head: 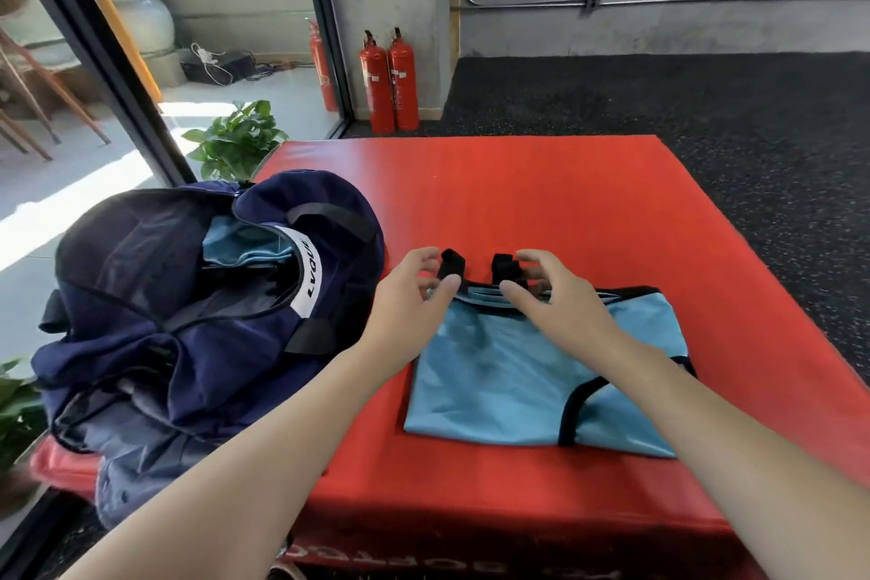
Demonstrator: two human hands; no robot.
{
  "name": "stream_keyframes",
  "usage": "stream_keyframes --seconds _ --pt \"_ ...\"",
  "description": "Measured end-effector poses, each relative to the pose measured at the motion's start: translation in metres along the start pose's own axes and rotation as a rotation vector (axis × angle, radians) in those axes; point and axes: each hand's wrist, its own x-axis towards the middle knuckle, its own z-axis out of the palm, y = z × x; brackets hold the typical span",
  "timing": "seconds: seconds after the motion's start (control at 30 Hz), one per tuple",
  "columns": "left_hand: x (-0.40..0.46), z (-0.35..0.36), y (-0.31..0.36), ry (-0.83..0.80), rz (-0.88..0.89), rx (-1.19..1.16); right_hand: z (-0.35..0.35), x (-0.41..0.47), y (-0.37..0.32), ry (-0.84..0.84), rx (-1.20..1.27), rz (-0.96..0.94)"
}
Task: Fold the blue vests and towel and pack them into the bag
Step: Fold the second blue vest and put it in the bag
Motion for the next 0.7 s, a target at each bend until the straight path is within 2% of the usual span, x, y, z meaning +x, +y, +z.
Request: stream_keyframes --seconds 0.1,0.27,0.43,0.57,0.63,0.7 --pt "0.005 0.004 -0.006 -0.058 0.009 -0.014 0.000 0.006 0.003 -0.057 -0.022 -0.021" --pt "0.011 0.010 -0.017 -0.178 0.106 0.365 -0.004 0.014 0.015 -0.198 -0.285 -0.094" --pt "0.023 0.014 -0.020 -0.132 0.166 0.516 -0.014 0.023 0.026 -0.056 -0.439 -0.114" --pt "0.032 0.019 -0.023 -0.068 0.109 0.608 -0.032 0.026 0.031 0.033 -0.510 -0.056" --pt "0.034 0.020 -0.023 -0.043 0.087 0.656 -0.044 0.027 0.038 0.029 -0.545 -0.040" --pt "0.034 0.022 -0.022 -0.012 0.101 0.698 -0.057 0.027 0.042 -0.049 -0.440 0.013"
